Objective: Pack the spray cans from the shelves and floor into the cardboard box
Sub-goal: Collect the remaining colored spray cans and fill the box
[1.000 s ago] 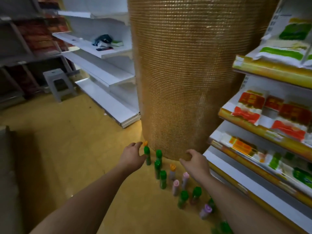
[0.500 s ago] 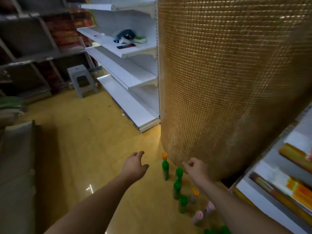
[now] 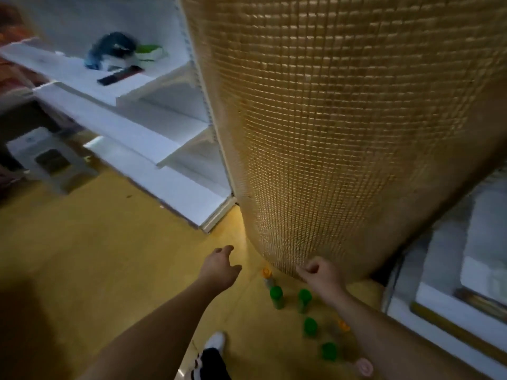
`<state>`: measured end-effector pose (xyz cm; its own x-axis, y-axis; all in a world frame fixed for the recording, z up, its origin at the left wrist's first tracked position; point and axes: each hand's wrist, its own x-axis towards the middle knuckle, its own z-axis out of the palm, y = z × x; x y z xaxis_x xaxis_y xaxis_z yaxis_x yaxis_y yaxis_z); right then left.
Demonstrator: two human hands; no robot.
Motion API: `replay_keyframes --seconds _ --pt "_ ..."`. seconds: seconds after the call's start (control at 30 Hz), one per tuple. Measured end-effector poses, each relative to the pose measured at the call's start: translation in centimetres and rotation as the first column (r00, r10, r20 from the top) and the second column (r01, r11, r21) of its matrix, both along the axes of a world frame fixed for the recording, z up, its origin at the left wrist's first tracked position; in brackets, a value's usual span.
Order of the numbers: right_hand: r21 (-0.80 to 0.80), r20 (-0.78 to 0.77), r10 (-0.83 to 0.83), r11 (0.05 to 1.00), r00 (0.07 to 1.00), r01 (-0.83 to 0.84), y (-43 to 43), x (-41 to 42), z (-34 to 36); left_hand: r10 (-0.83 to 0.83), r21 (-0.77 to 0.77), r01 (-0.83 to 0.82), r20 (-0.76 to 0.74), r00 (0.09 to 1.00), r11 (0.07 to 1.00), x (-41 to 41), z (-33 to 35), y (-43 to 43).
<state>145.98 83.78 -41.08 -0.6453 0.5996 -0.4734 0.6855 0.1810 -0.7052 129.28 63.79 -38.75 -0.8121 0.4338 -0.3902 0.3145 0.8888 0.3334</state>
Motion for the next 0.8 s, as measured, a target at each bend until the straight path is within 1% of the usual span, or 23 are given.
replay_keyframes --seconds 0.07,0.17,0.3,0.4,0.5,0.6,0.67,0.8 --pt "-0.008 0.060 -0.113 0.993 0.992 0.114 -0.5 -1.8 -2.1 -0.089 -0.034 0.089 0.019 0.996 0.995 -4.3 -2.1 1.2" --pt "-0.005 0.181 -0.256 0.965 0.950 0.261 -2.3 -3.4 -5.8 -0.226 -0.044 0.230 0.077 0.971 0.972 -9.1 -5.0 2.4" --pt "-0.032 0.279 -0.371 0.918 0.886 0.394 -6.7 -4.6 -9.8 -0.423 -0.083 0.437 0.150 0.894 0.895 -13.2 -9.0 3.1" --pt "-0.030 0.314 -0.409 0.898 0.857 0.439 -8.9 -5.5 -13.4 -0.500 -0.100 0.527 0.212 0.840 0.844 -15.4 -13.4 4.0" --pt "-0.059 0.351 -0.422 0.881 0.836 0.470 -9.7 -6.7 -17.7 -0.487 -0.069 0.517 0.250 0.837 0.853 -16.4 -18.9 4.9" --pt "-0.062 0.360 -0.460 0.856 0.812 0.513 -9.1 -7.8 -24.0 -0.467 -0.029 0.495 0.283 0.837 0.869 -16.8 -26.3 5.3" --pt "-0.060 0.355 -0.462 0.856 0.813 0.513 -8.7 -8.2 -28.9 -0.424 -0.008 0.447 0.301 0.854 0.895 -16.9 -31.9 5.0" --pt "-0.072 0.339 -0.448 0.864 0.827 0.498 -9.0 -8.8 -40.1 -0.289 0.015 0.300 0.316 0.904 0.954 -17.0 -43.2 4.6"
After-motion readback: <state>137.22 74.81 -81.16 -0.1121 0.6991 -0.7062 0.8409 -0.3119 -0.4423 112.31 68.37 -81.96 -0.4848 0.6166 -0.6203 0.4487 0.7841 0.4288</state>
